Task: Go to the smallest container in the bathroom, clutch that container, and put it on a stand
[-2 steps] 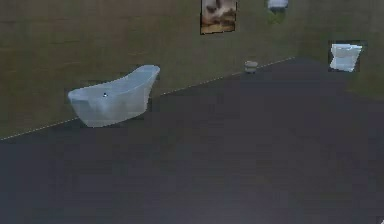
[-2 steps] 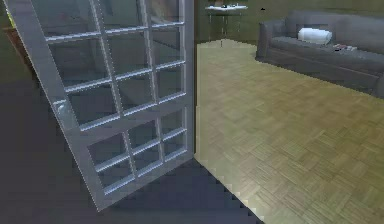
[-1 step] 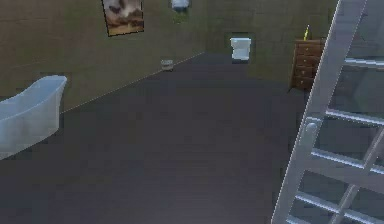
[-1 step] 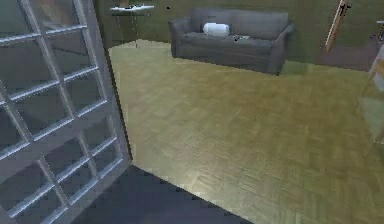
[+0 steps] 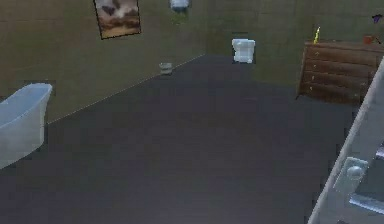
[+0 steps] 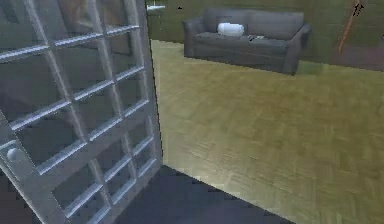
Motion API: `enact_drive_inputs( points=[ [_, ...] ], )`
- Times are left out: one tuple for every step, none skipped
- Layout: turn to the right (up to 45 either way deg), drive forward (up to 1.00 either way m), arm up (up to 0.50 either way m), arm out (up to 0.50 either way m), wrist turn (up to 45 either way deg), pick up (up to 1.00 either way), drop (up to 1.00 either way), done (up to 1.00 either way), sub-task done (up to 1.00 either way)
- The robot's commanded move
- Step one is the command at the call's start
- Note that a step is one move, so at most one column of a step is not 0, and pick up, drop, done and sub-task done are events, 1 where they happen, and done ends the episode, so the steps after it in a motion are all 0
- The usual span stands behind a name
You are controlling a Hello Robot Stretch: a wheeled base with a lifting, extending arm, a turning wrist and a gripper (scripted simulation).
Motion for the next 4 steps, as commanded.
enact_drive_inputs(
  points=[
    [9.0,0.0,0.0,0.0,0.0,0.0,0.0,0.0,0.0],
    [0.0,1.0,0.0,0.0,0.0,0.0,0.0,0.0,0.0],
    [6.0,0.0,0.0,0.0,0.0,0.0,0.0,0.0,0.0],
    [0.0,0.25,0.0,0.0,0.0,0.0,0.0,0.0,0.0]
  ],
)
